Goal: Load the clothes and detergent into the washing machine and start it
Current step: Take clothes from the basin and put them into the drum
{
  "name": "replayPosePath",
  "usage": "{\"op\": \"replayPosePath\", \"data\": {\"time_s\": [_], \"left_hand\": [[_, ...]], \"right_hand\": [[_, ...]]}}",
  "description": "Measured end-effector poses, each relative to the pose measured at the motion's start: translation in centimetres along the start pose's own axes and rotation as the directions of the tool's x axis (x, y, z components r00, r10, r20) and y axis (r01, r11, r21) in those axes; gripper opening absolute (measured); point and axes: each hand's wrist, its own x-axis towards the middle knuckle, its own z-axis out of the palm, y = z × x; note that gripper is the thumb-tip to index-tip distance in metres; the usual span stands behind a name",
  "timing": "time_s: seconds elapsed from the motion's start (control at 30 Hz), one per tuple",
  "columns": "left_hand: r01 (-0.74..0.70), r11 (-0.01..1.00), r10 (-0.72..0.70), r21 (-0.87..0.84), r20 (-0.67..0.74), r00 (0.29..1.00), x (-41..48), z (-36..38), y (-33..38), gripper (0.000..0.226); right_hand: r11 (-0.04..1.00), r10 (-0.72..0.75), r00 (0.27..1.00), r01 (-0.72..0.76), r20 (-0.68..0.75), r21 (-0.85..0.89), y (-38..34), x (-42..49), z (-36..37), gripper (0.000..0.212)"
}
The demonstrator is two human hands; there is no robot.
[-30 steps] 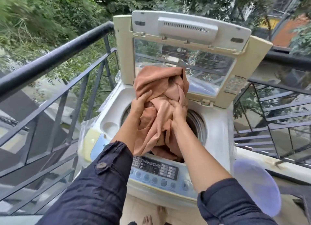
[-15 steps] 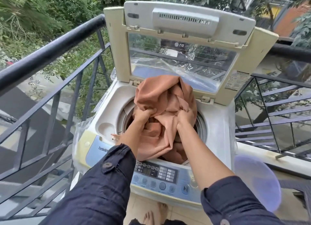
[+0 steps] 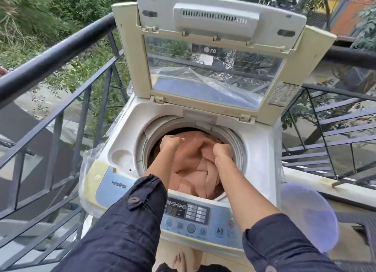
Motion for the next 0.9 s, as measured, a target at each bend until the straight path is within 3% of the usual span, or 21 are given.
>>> {"op": "replayPosePath", "data": {"time_s": [0.23, 0.4, 0.5, 0.6, 0.9], "left_hand": [[0.008, 0.989, -0.015, -0.148, -0.046, 0.999, -0.2, 0.5, 0.8, 0.039], [0.038, 0.885, -0.030, -0.464, 0.025, 0.999, 0.3, 0.5, 2.6, 0.013], [0.067, 0.800, -0.044, -0.596, 0.053, 0.998, 0.5, 0.5, 3.4, 0.024], [0.113, 0.741, -0.064, -0.662, 0.097, 0.993, 0.7, 0.7, 4.2, 0.023], [0.268, 0.727, -0.116, -0.632, 0.272, 0.955, 3.9, 2.9, 5.6, 0.047]], "right_hand": [[0.998, -0.027, 0.998, 0.024, 0.053, 0.059, -0.9, 1.4, 0.0, 0.014], [0.978, 0.042, 0.993, -0.064, 0.111, 0.199, -1.8, 2.2, 0.7, 0.016], [0.935, 0.077, 0.984, -0.128, 0.164, 0.332, -2.2, 2.7, 1.5, 0.034], [0.907, 0.096, 0.977, -0.164, 0.189, 0.389, -2.8, 2.9, 2.1, 0.038], [0.847, 0.106, 0.966, -0.211, 0.234, 0.488, -4.7, 6.2, 4.2, 0.038]]}}
